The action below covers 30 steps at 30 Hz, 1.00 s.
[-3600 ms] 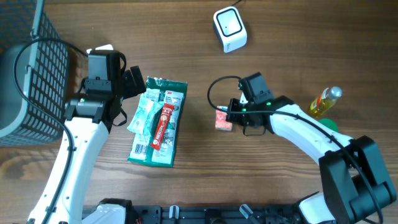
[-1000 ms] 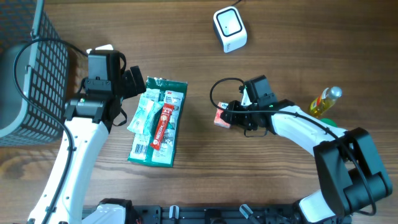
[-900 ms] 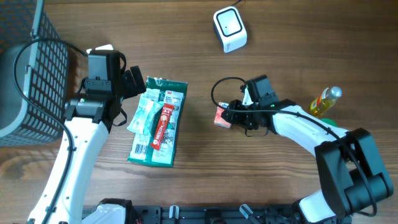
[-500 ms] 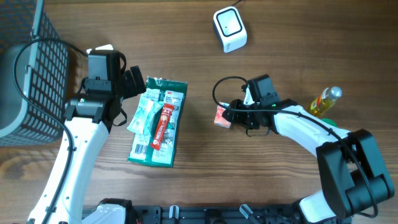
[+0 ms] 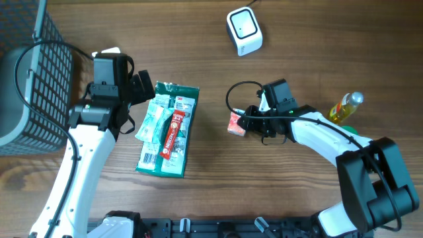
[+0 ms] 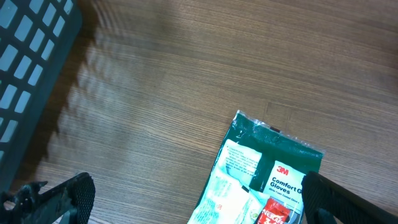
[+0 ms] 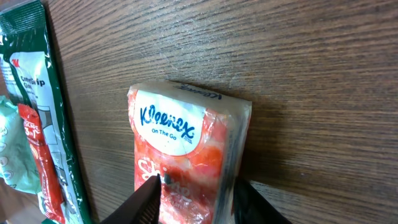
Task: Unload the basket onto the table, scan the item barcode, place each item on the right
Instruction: 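Close the right gripper on the Kleenex pack's edge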
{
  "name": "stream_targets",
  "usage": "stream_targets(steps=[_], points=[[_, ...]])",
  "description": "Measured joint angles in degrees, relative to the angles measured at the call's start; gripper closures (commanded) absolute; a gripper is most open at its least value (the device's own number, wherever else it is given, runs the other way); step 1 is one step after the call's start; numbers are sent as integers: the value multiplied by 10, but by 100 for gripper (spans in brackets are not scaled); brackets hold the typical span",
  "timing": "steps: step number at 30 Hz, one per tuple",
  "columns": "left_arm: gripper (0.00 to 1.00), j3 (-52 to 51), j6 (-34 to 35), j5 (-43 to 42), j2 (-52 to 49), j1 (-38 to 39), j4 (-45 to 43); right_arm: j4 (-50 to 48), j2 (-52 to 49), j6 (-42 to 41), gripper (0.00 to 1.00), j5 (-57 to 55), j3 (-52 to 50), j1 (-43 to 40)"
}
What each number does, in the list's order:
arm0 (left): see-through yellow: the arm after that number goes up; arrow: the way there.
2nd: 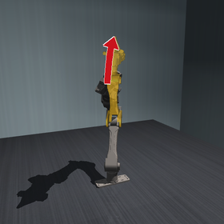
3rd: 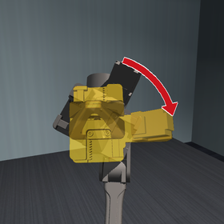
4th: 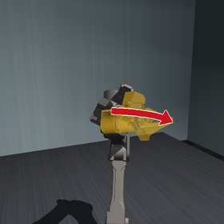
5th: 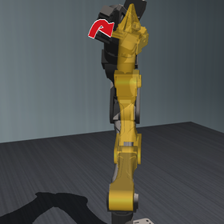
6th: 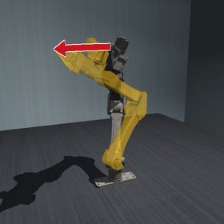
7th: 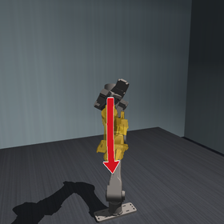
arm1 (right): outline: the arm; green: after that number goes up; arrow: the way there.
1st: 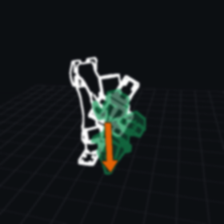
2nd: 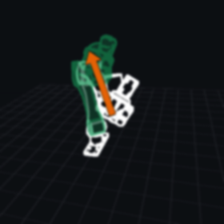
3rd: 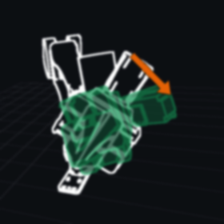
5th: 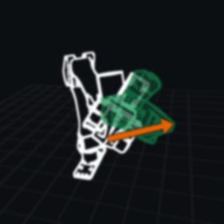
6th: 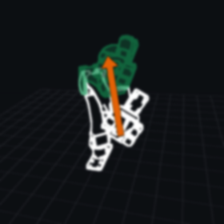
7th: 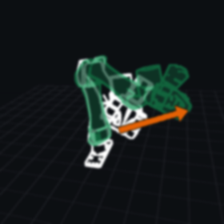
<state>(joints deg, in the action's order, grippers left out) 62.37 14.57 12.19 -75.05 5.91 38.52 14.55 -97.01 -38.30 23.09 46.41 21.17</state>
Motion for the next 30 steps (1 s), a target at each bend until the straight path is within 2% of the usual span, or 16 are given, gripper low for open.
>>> stream_targets(steps=[9,11,14,25,27,30], points=[[0,0,0,0,0,0,0,0,0,0,67,-2,0,0],[0,0,0,0,0,0,0,0,0,0,62,-4,0,0],[0,0,0,0,0,0,0,0,0,0,62,-6,0,0],[0,0,0,0,0,0,0,-1,0,-4,74,-14,0,8],[0,0,0,0,0,0,0,-1,-3,-9,78,-17,0,16],[0,0,0,0,0,0,0,-8,-16,-24,96,-23,0,23]])
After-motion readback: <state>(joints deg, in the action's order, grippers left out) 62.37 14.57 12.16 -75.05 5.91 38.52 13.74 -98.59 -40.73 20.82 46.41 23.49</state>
